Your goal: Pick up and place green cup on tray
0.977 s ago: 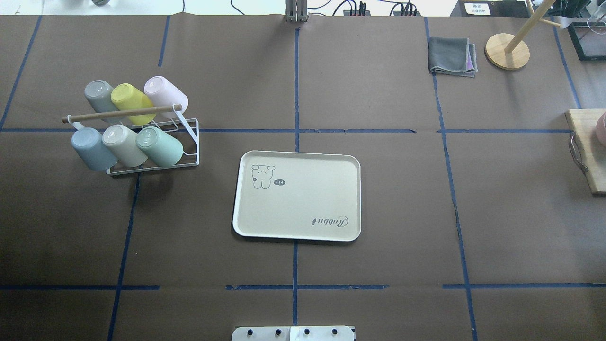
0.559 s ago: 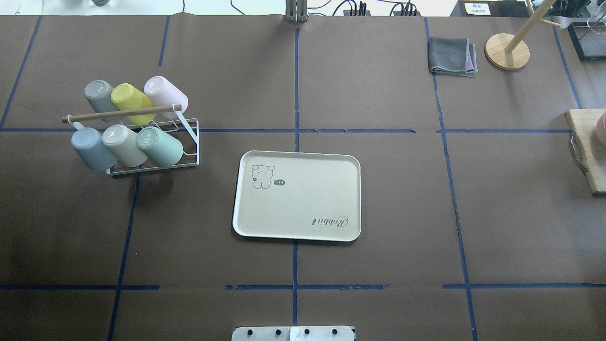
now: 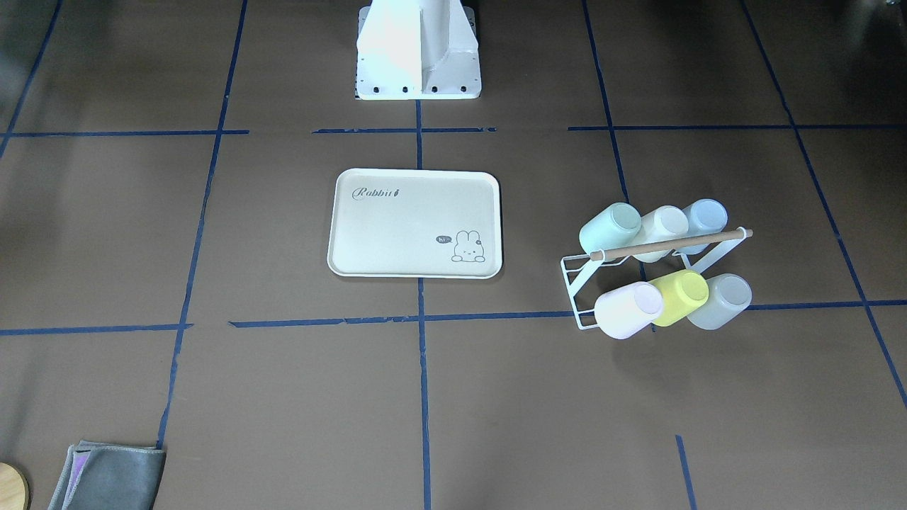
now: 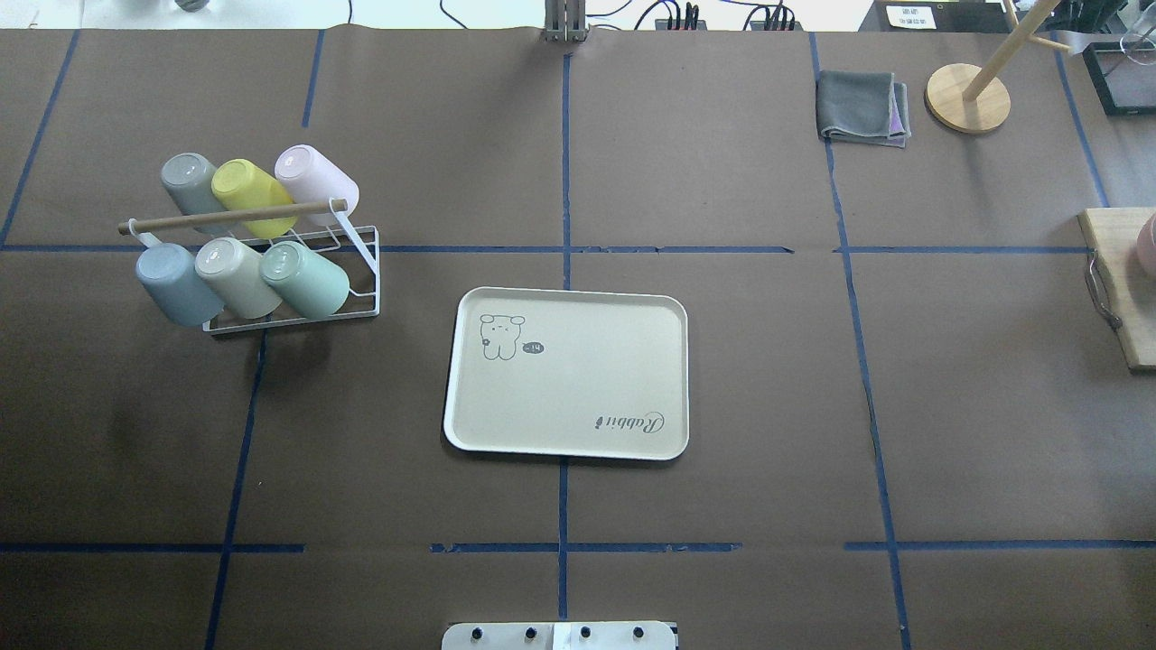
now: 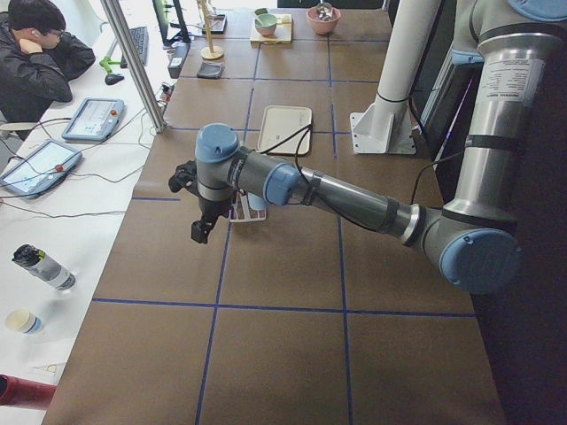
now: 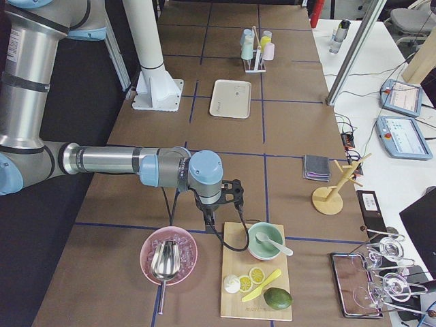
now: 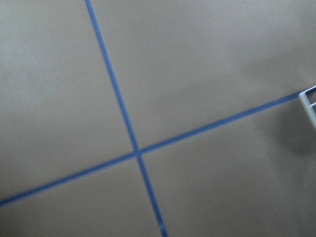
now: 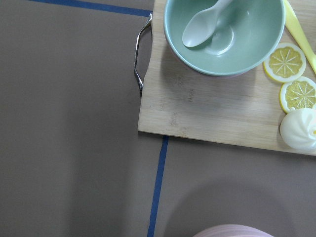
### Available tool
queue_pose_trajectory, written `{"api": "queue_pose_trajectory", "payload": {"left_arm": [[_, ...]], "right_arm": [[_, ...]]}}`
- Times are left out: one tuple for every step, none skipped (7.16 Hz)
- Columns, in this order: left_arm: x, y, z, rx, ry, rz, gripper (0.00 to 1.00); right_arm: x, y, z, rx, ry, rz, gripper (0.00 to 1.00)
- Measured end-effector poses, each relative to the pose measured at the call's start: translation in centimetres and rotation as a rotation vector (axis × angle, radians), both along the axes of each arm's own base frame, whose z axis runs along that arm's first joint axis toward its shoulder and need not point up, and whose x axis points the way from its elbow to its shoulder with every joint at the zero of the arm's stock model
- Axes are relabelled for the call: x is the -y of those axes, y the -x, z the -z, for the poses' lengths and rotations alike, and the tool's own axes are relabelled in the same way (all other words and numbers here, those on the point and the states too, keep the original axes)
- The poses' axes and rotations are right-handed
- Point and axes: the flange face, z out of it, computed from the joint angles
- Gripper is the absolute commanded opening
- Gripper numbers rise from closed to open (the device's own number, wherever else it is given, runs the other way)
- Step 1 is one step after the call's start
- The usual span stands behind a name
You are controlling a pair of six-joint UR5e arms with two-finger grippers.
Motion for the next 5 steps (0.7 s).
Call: {"api": "queue_pose_trajectory", "payload": {"left_arm": [[0.9,-3.7,4.6,0.041,-0.108,-0.034,1.00],[1.5,-6.8,8.6,0.068,-0.188,-0.060,1.00],[1.9,-9.8,12.4,0.074,-0.241,-0.094,1.00],[1.9,-12.4,16.4,0.075,-0.276,-0.127,1.00],[1.0,-14.9,20.6,0.086,-0.307,-0.155,1.00]], "right_arm": [[0.3,0.0,0.3,0.000,-0.005,0.000,1.00],[0.5,0.0,0.4,0.000,-0.007,0.000,1.00],[0.5,0.0,0.4,0.000,-0.008,0.000,1.00],[0.6,0.0,0.4,0.000,-0.009,0.000,1.00],[0.6,0.0,0.5,0.000,-0.010,0.000,1.00]]}}
